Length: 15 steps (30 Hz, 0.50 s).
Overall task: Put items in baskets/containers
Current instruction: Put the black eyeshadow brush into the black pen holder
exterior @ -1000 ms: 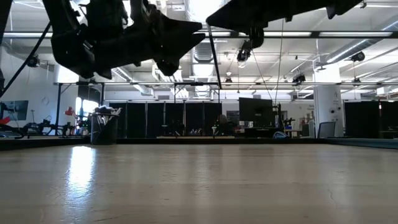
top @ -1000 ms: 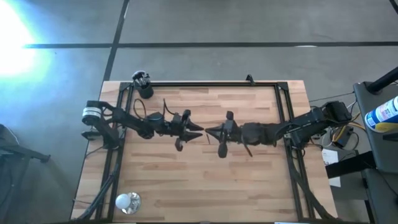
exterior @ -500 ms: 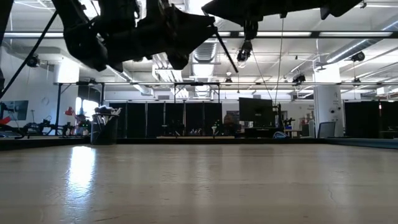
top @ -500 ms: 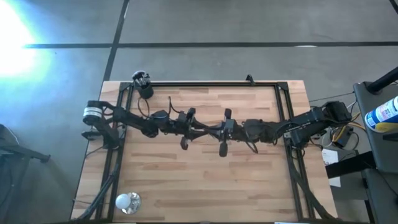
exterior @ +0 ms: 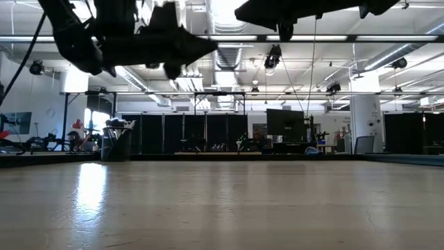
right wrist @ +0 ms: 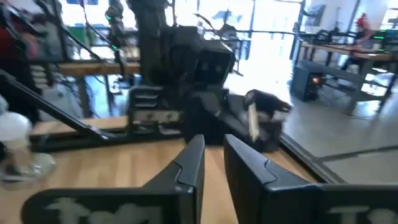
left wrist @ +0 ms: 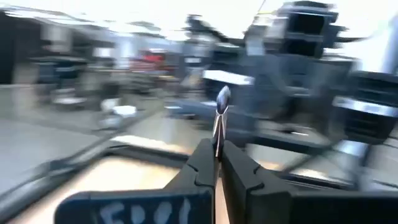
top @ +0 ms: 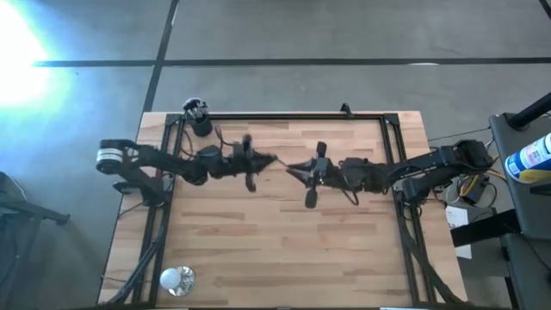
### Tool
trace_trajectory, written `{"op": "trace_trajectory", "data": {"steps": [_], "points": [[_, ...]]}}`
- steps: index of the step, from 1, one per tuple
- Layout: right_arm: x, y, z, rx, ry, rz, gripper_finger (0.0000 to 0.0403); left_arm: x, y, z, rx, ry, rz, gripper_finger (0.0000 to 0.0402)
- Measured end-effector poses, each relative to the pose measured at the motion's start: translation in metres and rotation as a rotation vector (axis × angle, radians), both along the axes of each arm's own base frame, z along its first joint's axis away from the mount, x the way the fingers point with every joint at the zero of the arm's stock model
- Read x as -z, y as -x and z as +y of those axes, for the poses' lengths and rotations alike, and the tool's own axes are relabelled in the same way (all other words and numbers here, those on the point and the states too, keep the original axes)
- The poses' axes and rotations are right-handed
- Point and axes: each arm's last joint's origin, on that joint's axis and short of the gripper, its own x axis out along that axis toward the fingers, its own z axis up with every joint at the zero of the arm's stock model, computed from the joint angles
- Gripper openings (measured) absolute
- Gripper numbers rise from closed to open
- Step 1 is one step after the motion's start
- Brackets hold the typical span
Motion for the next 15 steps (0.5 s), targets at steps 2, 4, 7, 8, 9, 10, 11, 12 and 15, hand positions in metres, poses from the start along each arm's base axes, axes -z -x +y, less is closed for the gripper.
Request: {"op": "trace_trajectory", "data": {"steps": [2, 4, 7, 8, 9, 10, 11, 12, 15], "points": [[-0.002, 0.004, -0.006, 0.020, 0.018, 0.037, 0.0062, 0.000, 0.011, 0.010, -0.121, 0.017, 0.020, 0.0005], [-0.002, 0.009, -0.012, 0.038, 0.035, 0.084, 0.0066, 0.000, 0.021, 0.018, -0.279, 0.036, 0.062, 0.0005], [0.002, 0.017, -0.023, 0.072, 0.036, 0.118, 0.0064, -0.003, 0.035, 0.029, -0.530, 0.051, 0.130, 0.0005], [0.004, 0.019, -0.027, 0.084, 0.037, 0.122, 0.0061, -0.006, 0.040, 0.032, -0.615, 0.055, 0.144, 0.0005], [0.008, 0.021, -0.031, 0.095, 0.039, 0.133, 0.0058, -0.008, 0.045, 0.035, -0.694, 0.061, 0.157, 0.0005], [0.012, 0.023, -0.035, 0.102, 0.037, 0.140, 0.0053, -0.010, 0.050, 0.038, -0.771, 0.066, 0.168, 0.0005], [0.015, 0.025, -0.039, 0.101, 0.030, 0.136, 0.0049, -0.012, 0.055, 0.042, -0.854, 0.073, 0.182, 0.0005], [0.019, 0.027, -0.043, 0.097, 0.021, 0.137, 0.0044, -0.013, 0.061, 0.046, -0.929, 0.081, 0.201, 0.0005], [0.030, 0.032, -0.054, 0.083, -0.014, 0.112, 0.0031, -0.013, 0.077, 0.060, -1.097, 0.117, 0.262, 0.0004]]}}
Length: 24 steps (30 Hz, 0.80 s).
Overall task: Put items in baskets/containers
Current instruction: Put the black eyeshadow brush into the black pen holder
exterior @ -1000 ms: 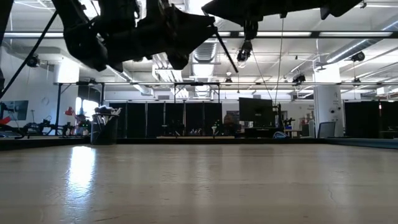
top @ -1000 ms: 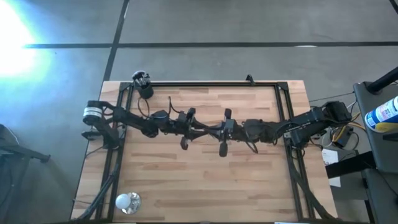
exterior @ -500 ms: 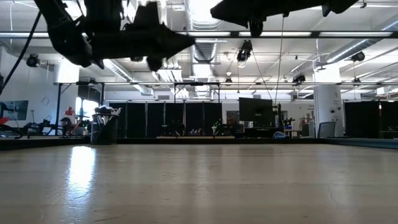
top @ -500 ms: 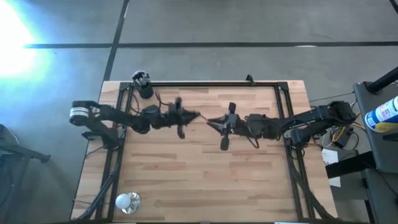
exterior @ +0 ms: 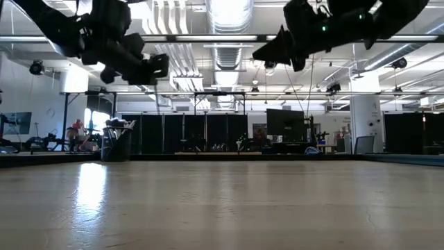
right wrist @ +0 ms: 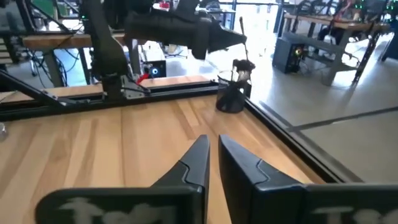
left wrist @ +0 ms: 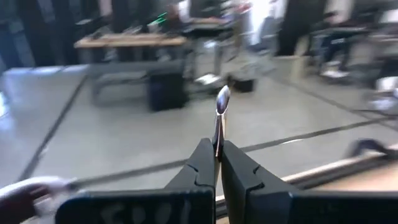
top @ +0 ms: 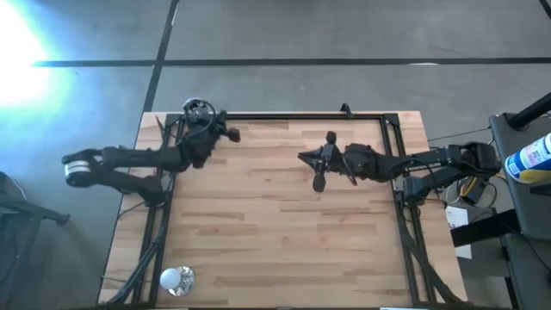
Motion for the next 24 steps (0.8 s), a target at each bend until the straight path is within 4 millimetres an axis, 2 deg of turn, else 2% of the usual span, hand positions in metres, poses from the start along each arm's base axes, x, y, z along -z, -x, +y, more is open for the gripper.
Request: {"op": "trace_trajectory", "data": {"steps": [5, 12, 18, 24], "points": [[0.015, 0.009, -0.014, 0.023, -0.027, -0.009, 0.0015, 0.004, 0.026, 0.025, -0.159, 0.076, 0.026, 0.0004], [0.023, 0.013, -0.018, 0.042, -0.029, 0.005, 0.0009, 0.001, 0.051, 0.046, -0.306, 0.086, 0.054, 0.0004], [0.023, 0.014, -0.019, 0.045, -0.025, 0.005, 0.0008, 0.010, 0.066, 0.058, -0.376, 0.157, 0.091, 0.0004], [0.023, 0.014, -0.019, 0.046, -0.022, 0.006, 0.0008, 0.018, 0.075, 0.062, -0.402, 0.227, 0.121, 0.0006]]}}
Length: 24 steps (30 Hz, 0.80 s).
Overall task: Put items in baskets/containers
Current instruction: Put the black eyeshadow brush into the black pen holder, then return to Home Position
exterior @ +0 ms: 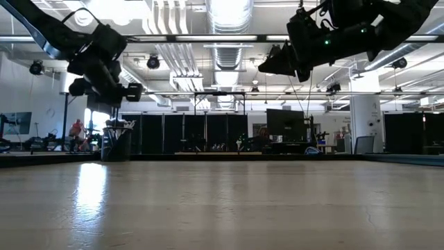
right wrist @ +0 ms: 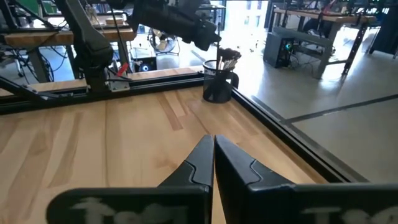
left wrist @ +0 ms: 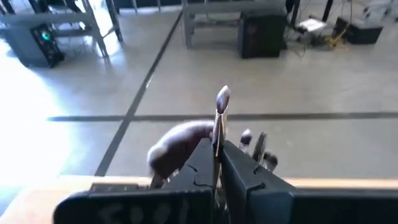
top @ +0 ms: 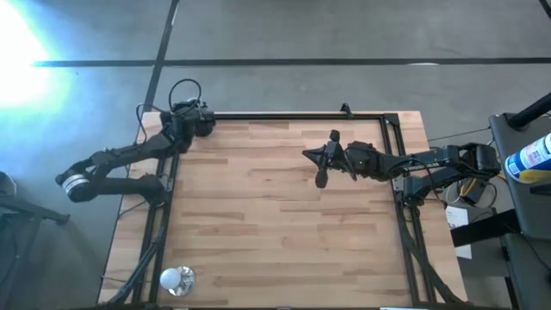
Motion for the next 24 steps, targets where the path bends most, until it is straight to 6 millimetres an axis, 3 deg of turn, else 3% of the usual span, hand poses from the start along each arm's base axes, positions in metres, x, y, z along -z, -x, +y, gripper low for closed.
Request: {"op": "trace_trajectory", "data": {"steps": [9, 16, 21, 24], "points": [[0.000, 0.000, 0.000, 0.001, -0.010, -0.002, 0.0008, 0.009, 0.004, -0.003, 0.018, 0.097, 0.007, 0.0058], [0.001, 0.000, 0.000, 0.003, -0.026, 0.002, 0.0008, -0.007, 0.012, -0.015, 0.073, 0.099, -0.005, 0.0076], [0.002, 0.000, 0.000, 0.003, -0.026, 0.009, 0.0008, -0.017, 0.020, -0.028, 0.206, 0.111, 0.005, 0.0077], [0.002, 0.003, 0.001, -0.023, 0.000, 0.042, 0.0008, -0.021, 0.021, -0.038, 0.391, 0.106, 0.009, 0.0077]]}}
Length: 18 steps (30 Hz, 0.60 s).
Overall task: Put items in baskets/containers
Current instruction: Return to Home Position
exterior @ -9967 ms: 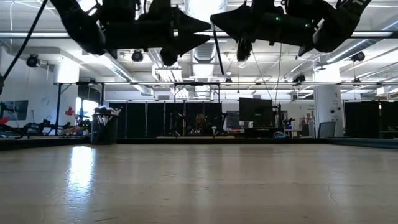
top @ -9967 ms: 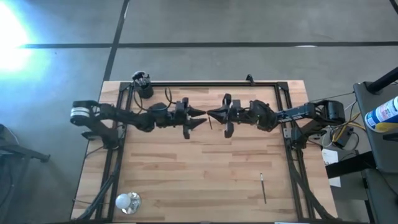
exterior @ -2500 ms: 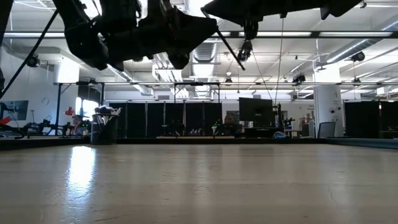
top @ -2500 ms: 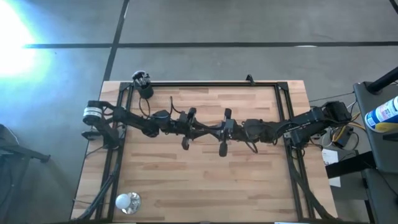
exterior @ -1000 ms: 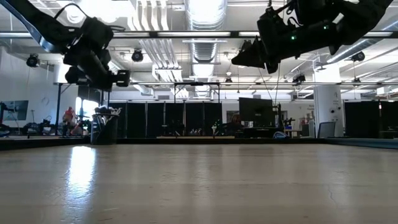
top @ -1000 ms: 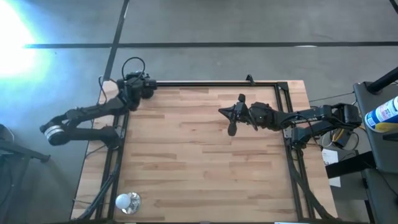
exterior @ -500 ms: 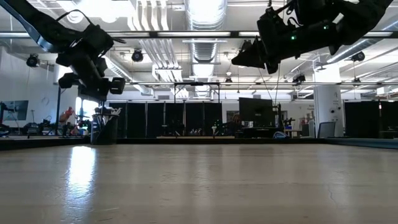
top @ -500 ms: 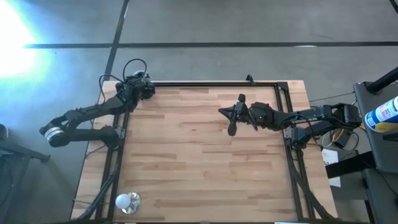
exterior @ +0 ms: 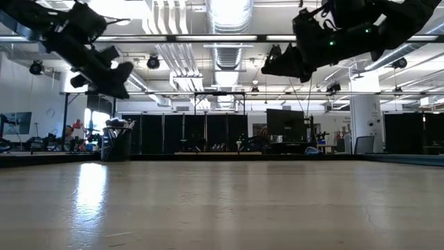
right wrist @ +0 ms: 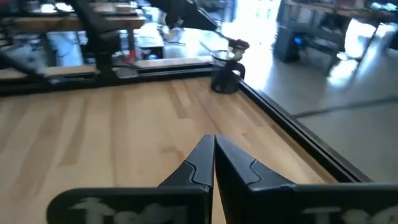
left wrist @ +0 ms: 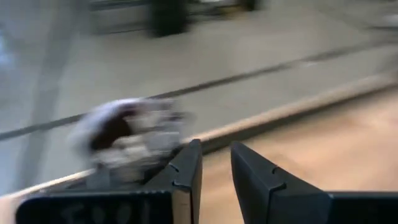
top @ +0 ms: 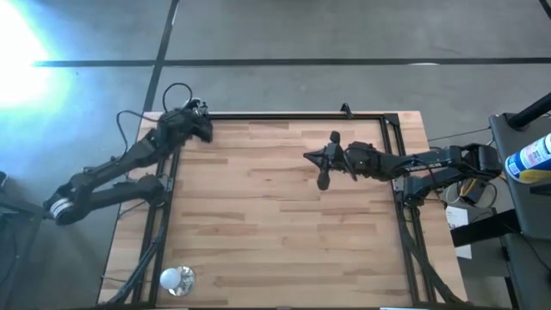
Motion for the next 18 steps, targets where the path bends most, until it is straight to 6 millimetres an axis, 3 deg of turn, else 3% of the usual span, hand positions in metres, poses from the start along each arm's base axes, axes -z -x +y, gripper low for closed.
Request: {"op": "trace_trajectory", "data": {"steps": [5, 9, 12, 18], "points": [[0.000, 0.017, 0.005, -0.101, 0.057, -0.004, 0.0008, -0.001, -0.004, -0.021, 0.423, -0.047, -0.160, 0.0066], [0.010, 0.037, 0.011, -0.156, 0.062, -0.017, 0.0008, 0.010, -0.005, -0.037, 0.652, -0.153, -0.309, 0.0034], [0.019, 0.055, 0.016, -0.215, 0.049, -0.061, 0.0008, 0.021, -0.002, -0.045, 0.711, -0.228, -0.380, 0.0007], [0.027, 0.090, 0.025, -0.315, 0.059, -0.165, 0.0008, 0.036, 0.003, -0.054, 0.766, -0.261, -0.416, 0.0001]]}}
